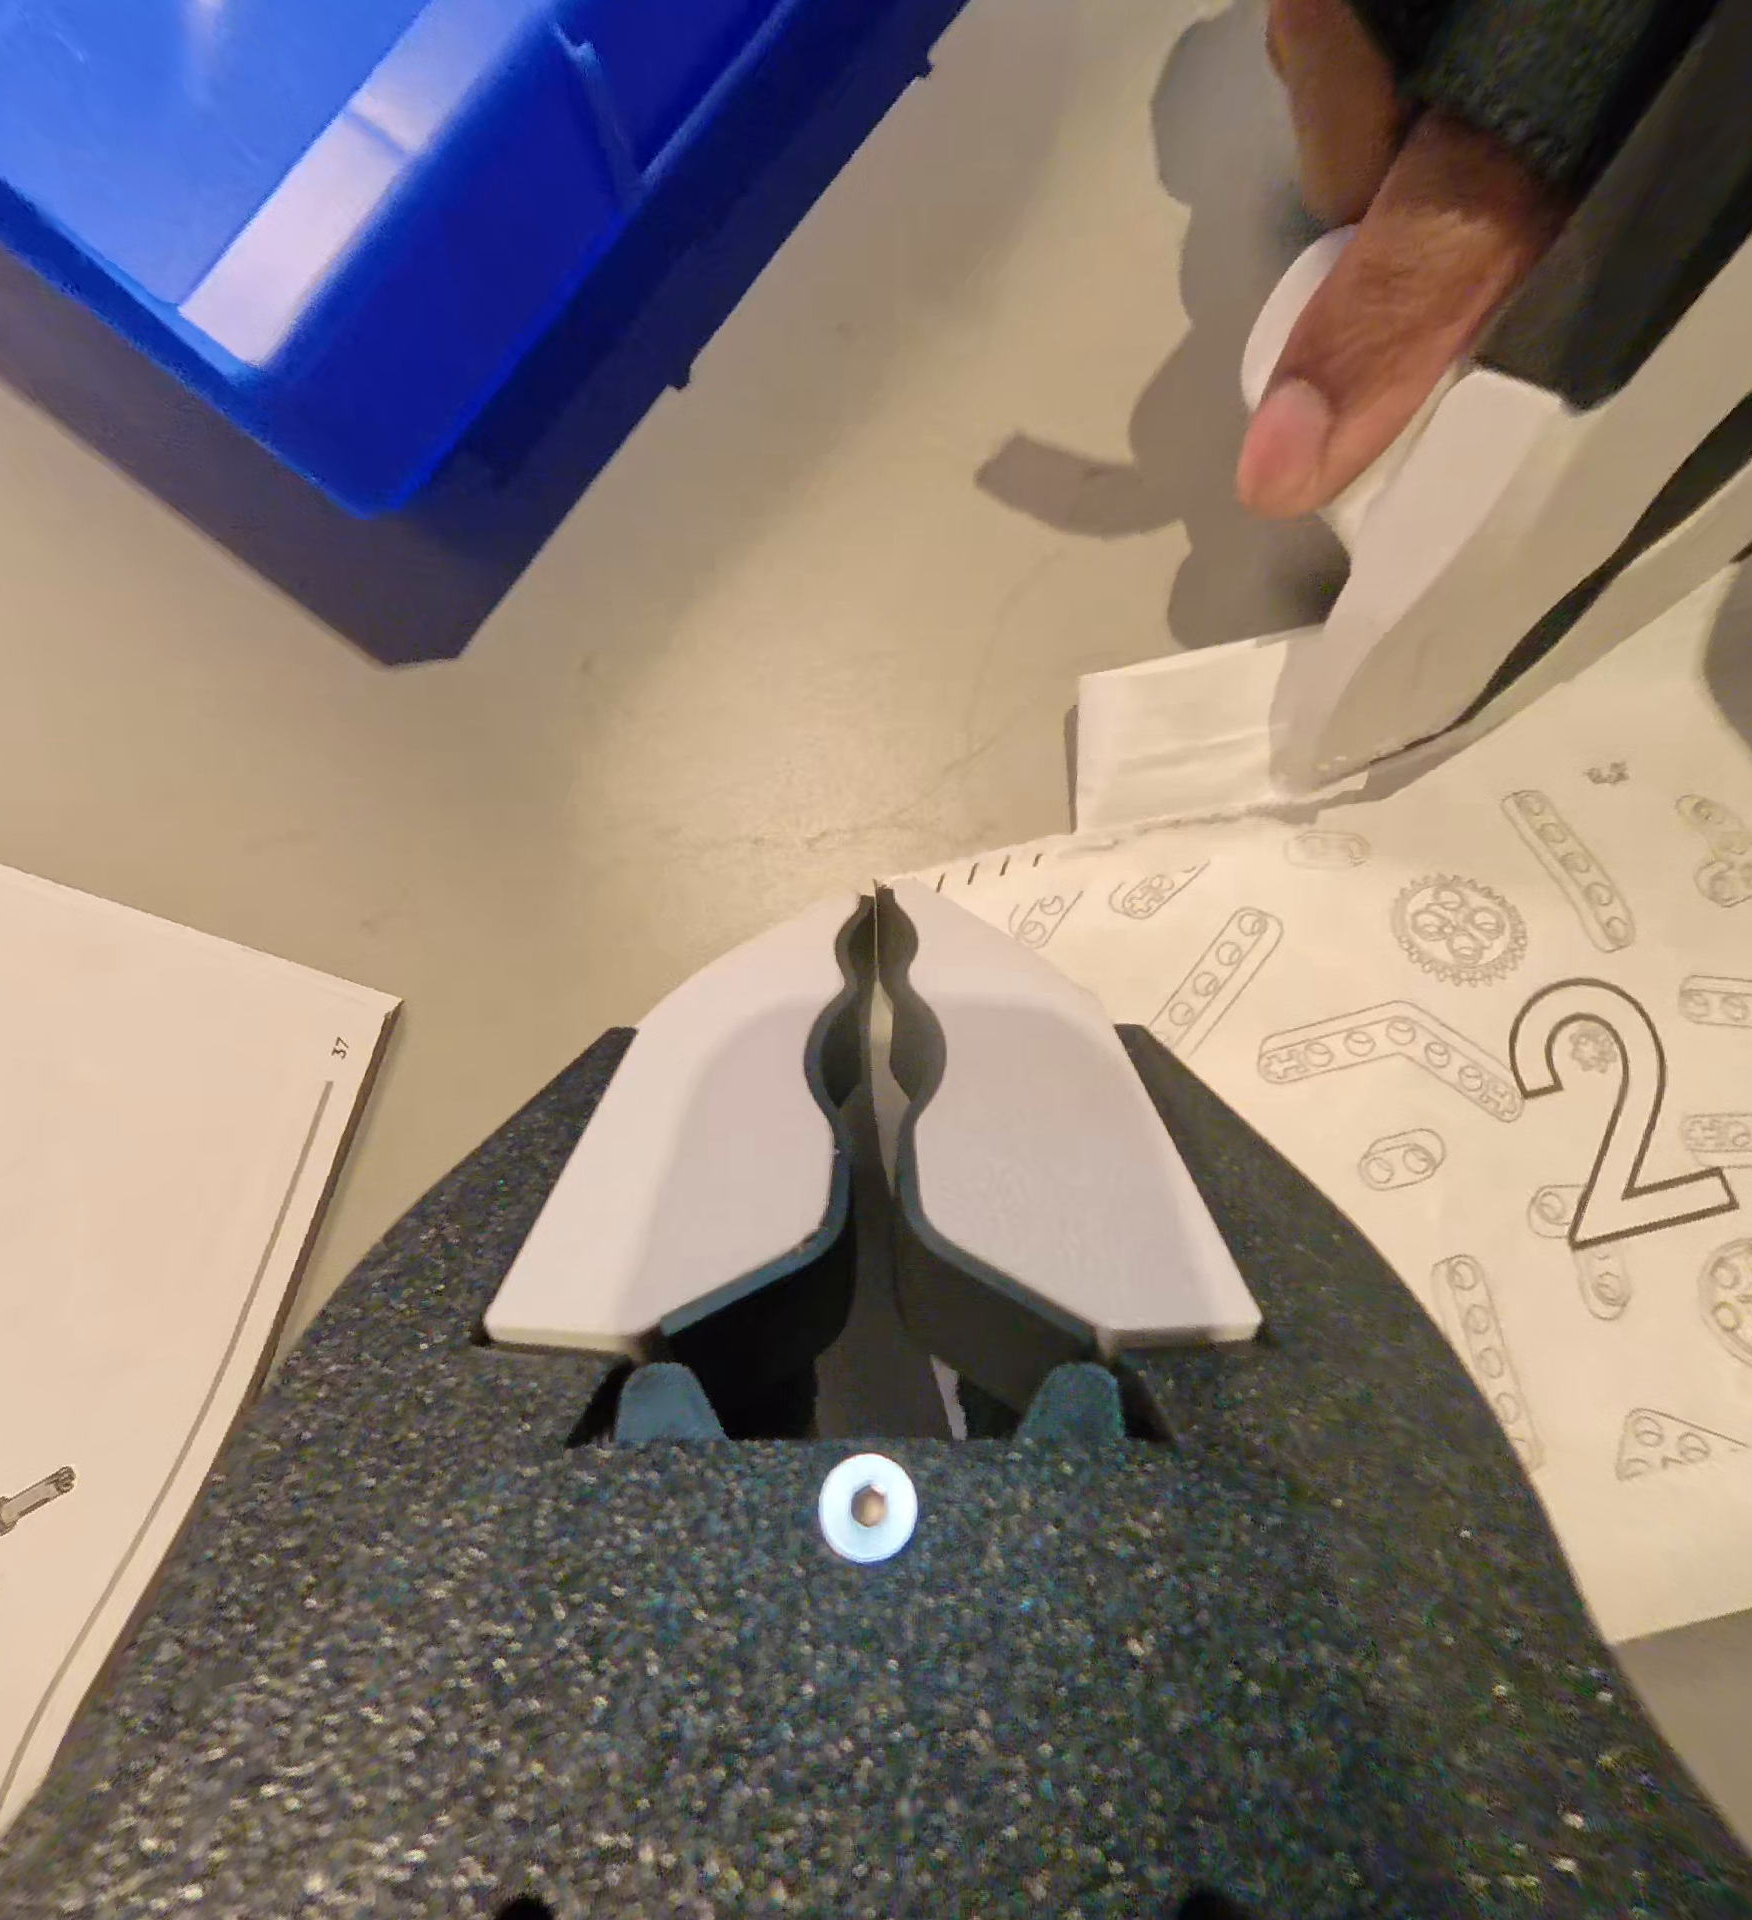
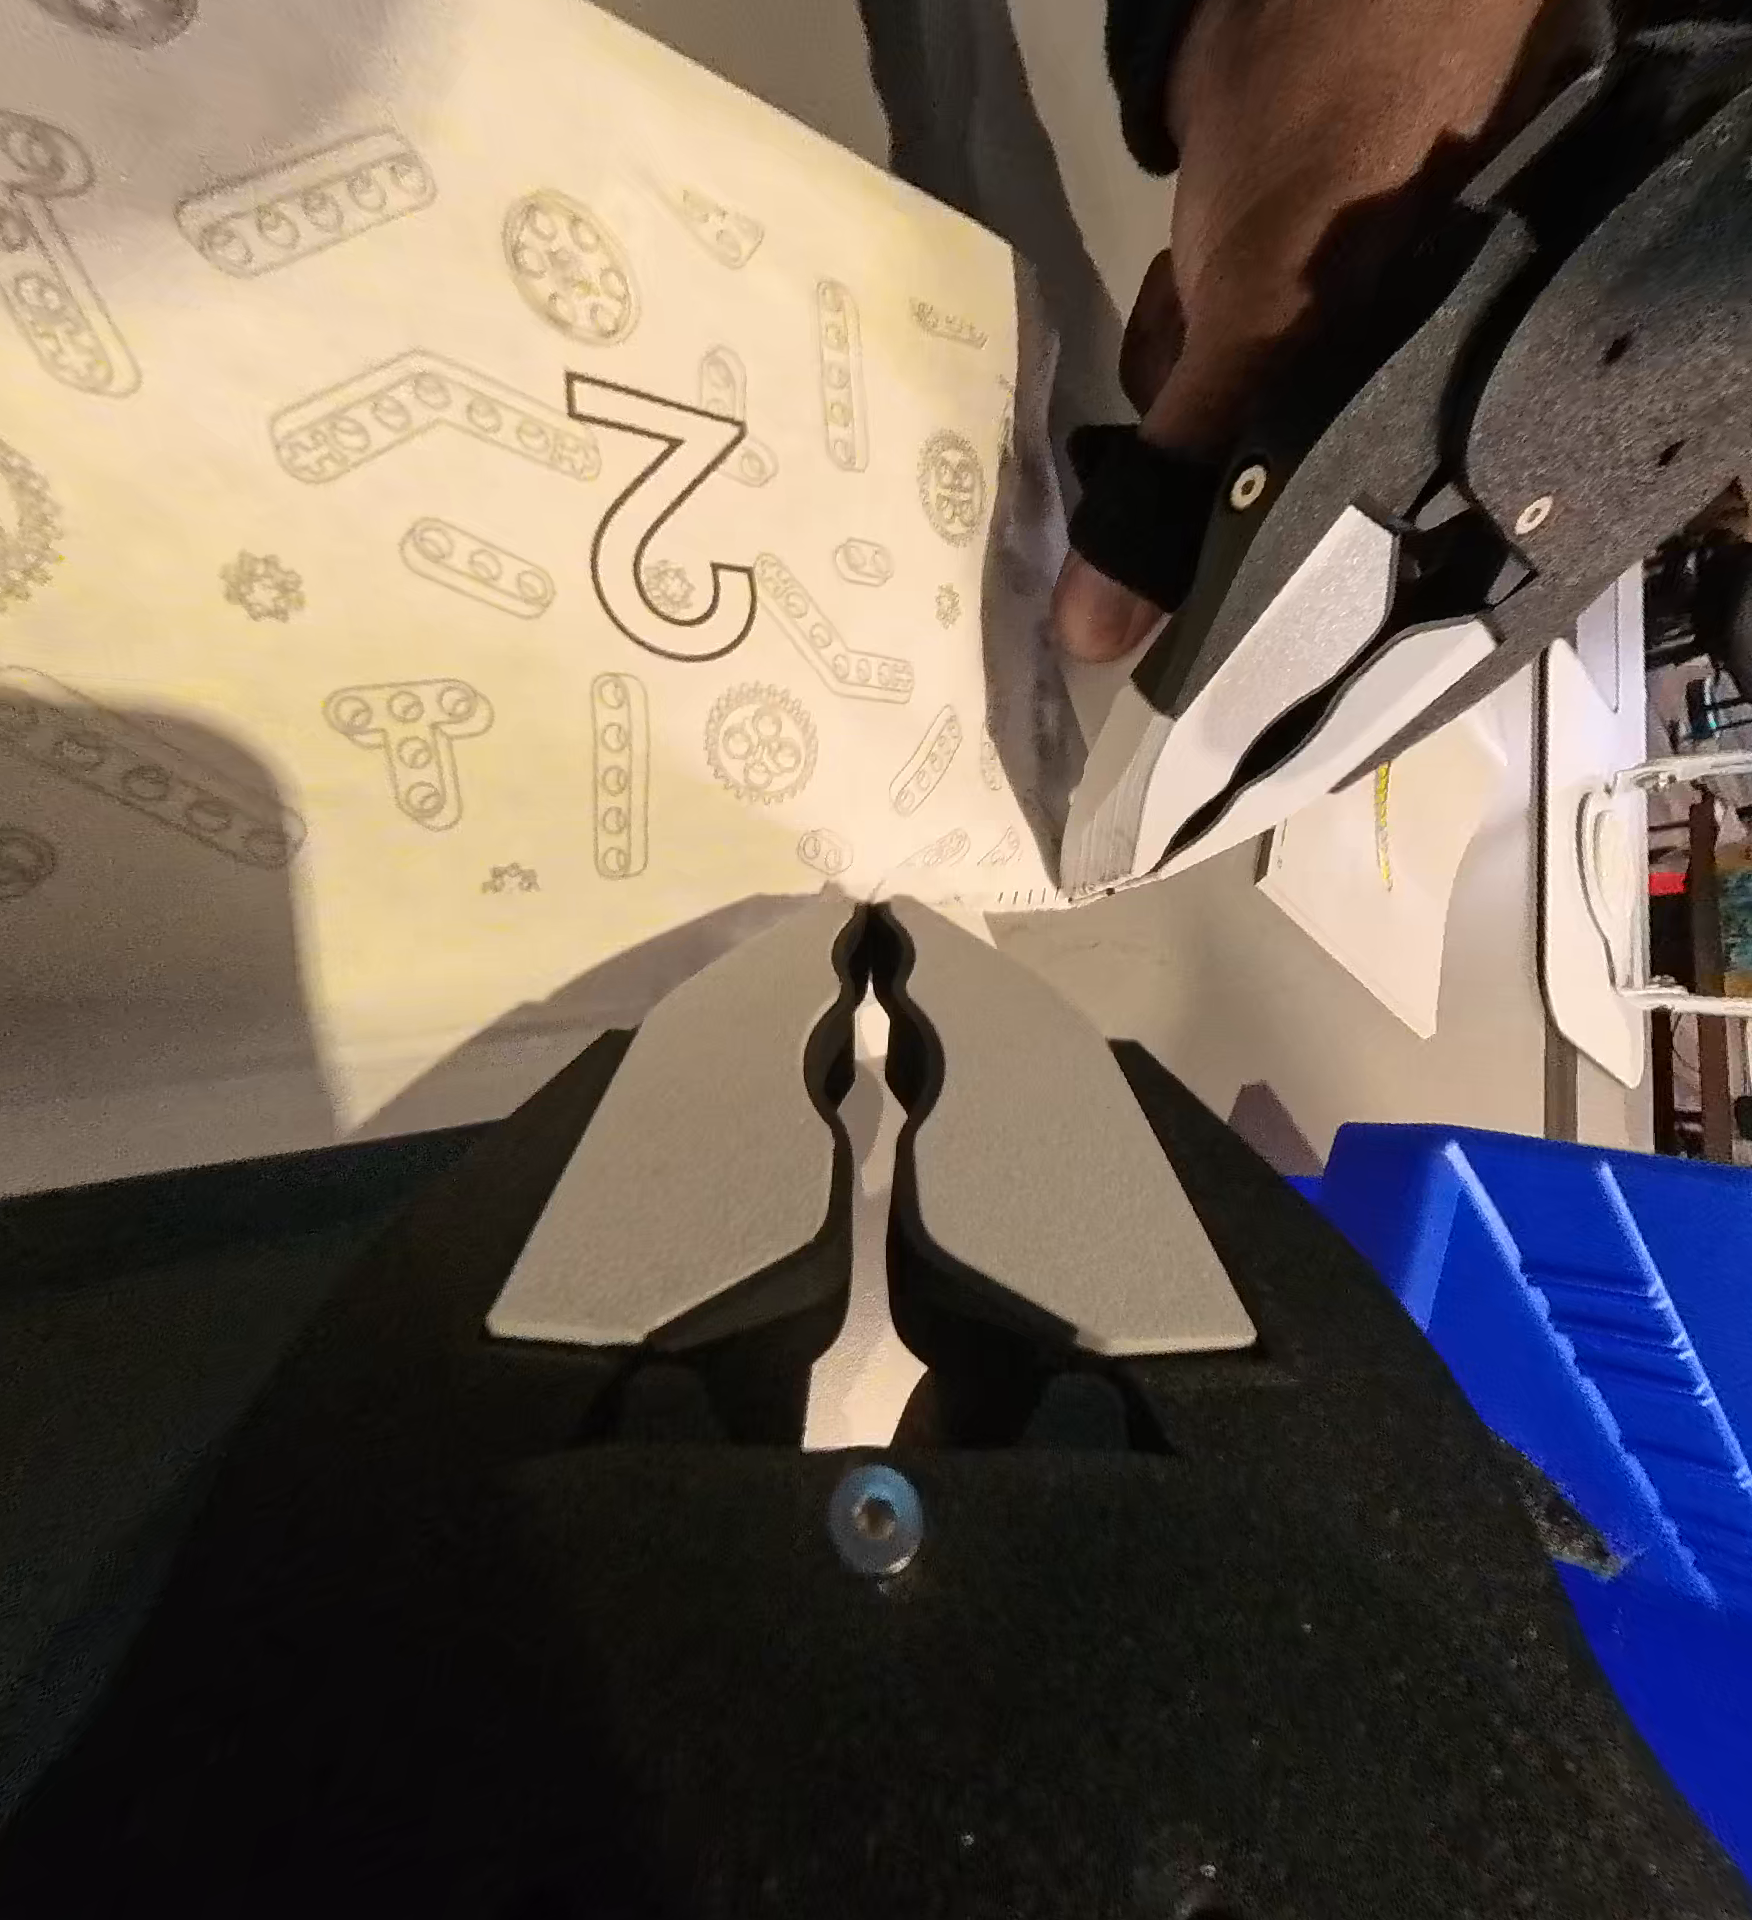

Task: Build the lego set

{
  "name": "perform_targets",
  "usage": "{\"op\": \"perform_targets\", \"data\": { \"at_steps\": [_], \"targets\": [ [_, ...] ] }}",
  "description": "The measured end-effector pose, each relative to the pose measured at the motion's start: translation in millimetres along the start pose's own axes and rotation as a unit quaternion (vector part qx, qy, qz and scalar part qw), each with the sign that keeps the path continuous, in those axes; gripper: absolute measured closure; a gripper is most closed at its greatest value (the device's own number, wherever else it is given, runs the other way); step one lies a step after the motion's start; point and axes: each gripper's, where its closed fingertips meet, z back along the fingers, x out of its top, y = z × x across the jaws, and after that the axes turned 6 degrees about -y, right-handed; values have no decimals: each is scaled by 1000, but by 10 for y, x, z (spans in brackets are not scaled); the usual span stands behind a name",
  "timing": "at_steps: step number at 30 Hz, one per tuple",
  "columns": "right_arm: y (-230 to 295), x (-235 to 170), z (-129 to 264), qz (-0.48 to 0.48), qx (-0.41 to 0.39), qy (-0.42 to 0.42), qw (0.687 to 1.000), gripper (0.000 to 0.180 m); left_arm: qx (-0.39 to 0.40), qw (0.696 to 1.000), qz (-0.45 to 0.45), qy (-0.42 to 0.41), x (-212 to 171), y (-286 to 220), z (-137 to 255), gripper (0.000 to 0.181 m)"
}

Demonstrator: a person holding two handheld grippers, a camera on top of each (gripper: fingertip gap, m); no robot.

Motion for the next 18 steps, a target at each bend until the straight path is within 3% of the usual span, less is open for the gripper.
{"op": "perform_targets", "data": {
  "at_steps": [18],
  "targets": [
    [440,270,237,-101,-30,12,994,180,27,999,-19,-1,8,50,-4,180]
  ]
}}
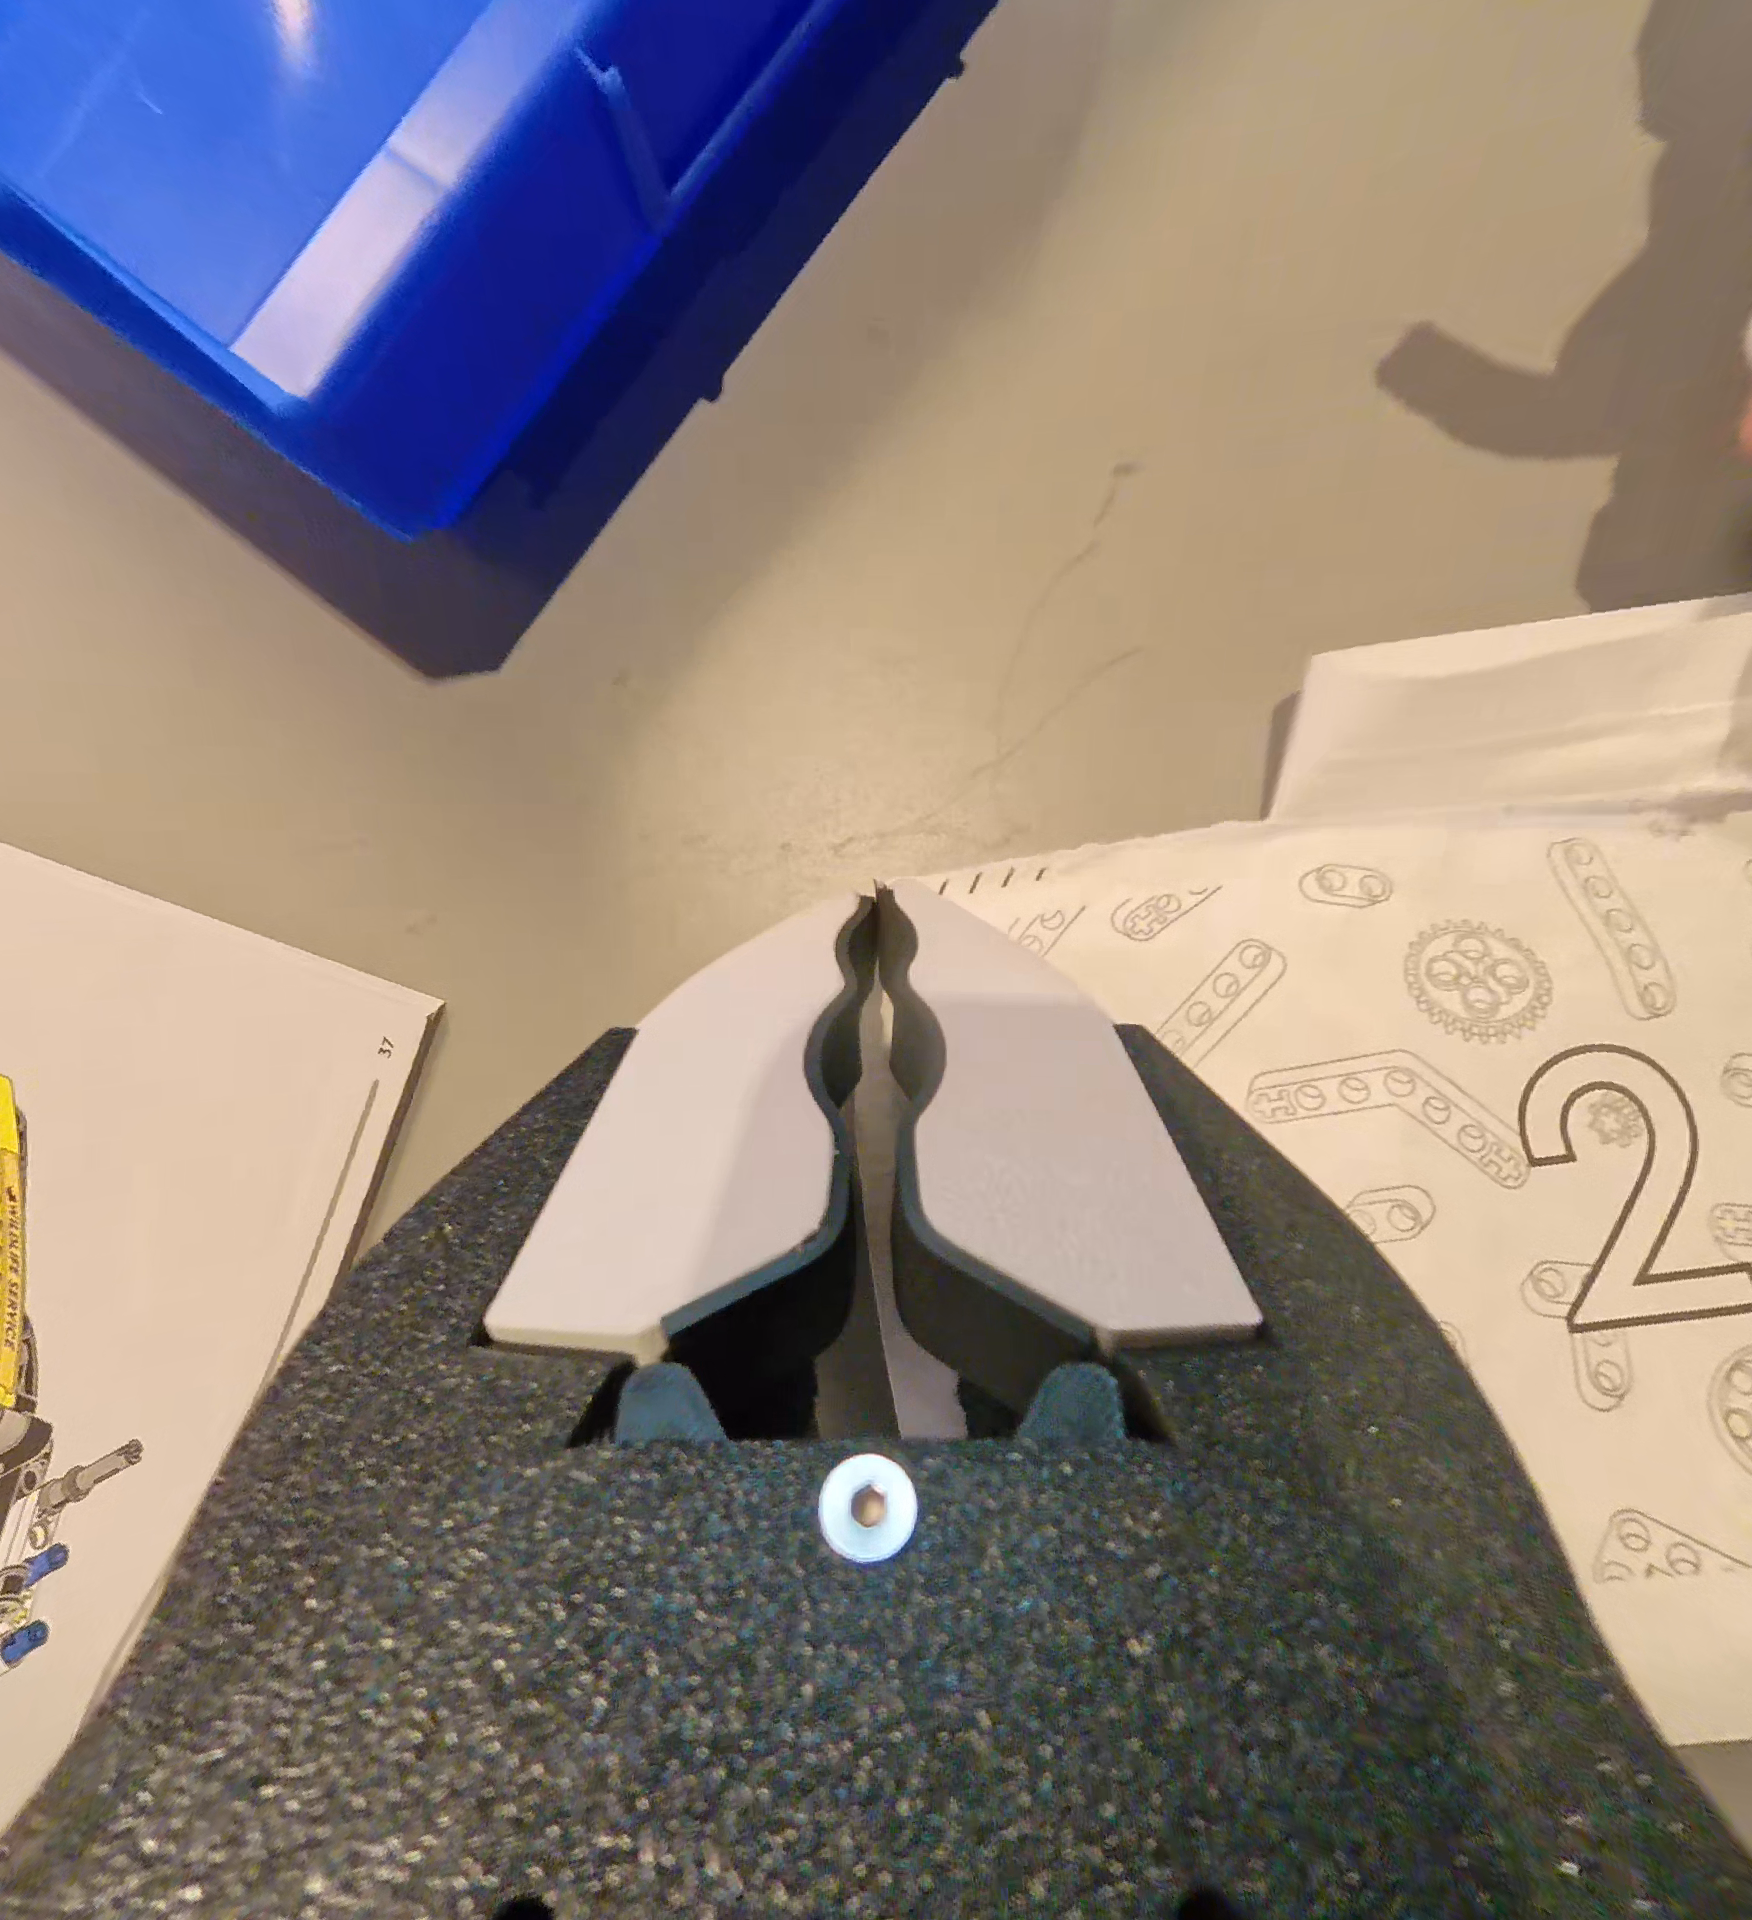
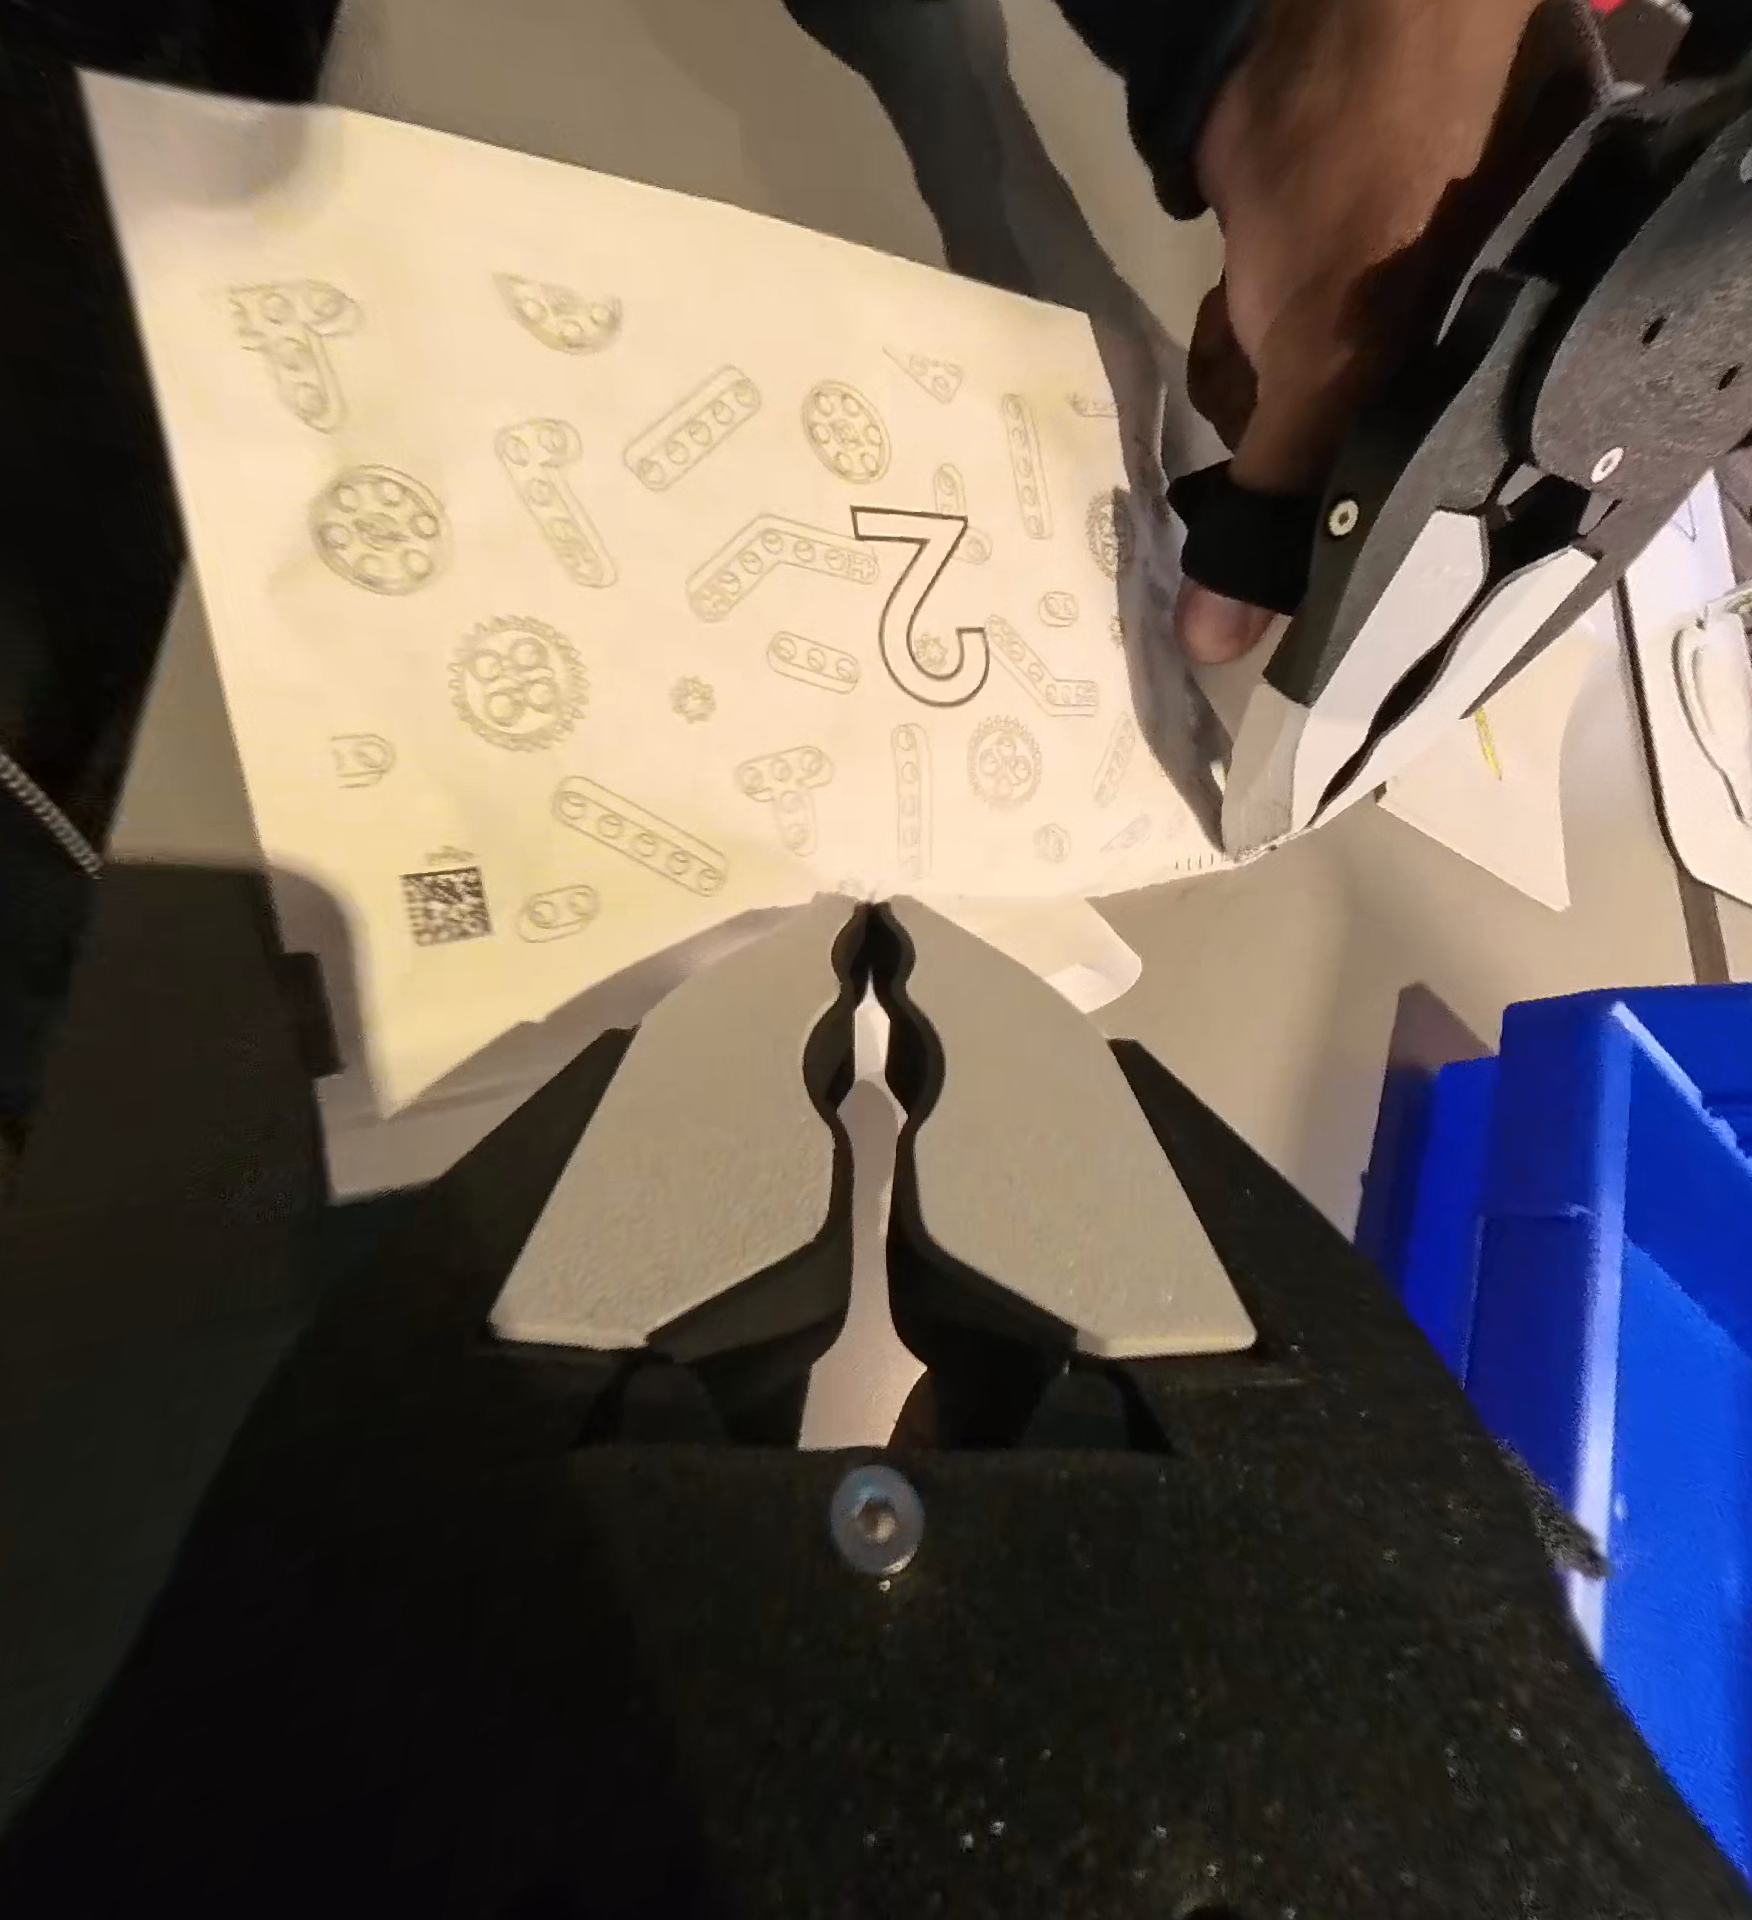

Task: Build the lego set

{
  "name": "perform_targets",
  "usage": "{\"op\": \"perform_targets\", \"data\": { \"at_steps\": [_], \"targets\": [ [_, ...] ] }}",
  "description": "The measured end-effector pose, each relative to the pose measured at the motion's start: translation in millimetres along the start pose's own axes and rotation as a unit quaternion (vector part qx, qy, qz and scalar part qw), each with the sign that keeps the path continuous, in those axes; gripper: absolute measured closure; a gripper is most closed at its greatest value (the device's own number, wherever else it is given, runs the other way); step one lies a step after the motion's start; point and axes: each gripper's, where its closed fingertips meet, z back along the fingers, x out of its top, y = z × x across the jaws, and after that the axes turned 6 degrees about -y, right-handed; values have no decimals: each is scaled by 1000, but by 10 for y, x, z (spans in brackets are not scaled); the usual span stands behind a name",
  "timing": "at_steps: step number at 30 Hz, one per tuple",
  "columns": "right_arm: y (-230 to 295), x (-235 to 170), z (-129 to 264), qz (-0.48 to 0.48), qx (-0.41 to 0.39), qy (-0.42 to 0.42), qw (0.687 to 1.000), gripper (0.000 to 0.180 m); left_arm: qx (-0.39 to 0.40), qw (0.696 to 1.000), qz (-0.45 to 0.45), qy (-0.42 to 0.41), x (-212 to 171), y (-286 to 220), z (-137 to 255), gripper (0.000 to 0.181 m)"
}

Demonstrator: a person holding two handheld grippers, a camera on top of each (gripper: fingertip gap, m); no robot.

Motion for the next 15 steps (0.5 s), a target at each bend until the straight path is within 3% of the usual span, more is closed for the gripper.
{"op": "perform_targets", "data": {
  "at_steps": [15],
  "targets": [
    [452,83,341,-51,-54,35,997,179,9,1000,-24,-3,4,9,0,180]
  ]
}}
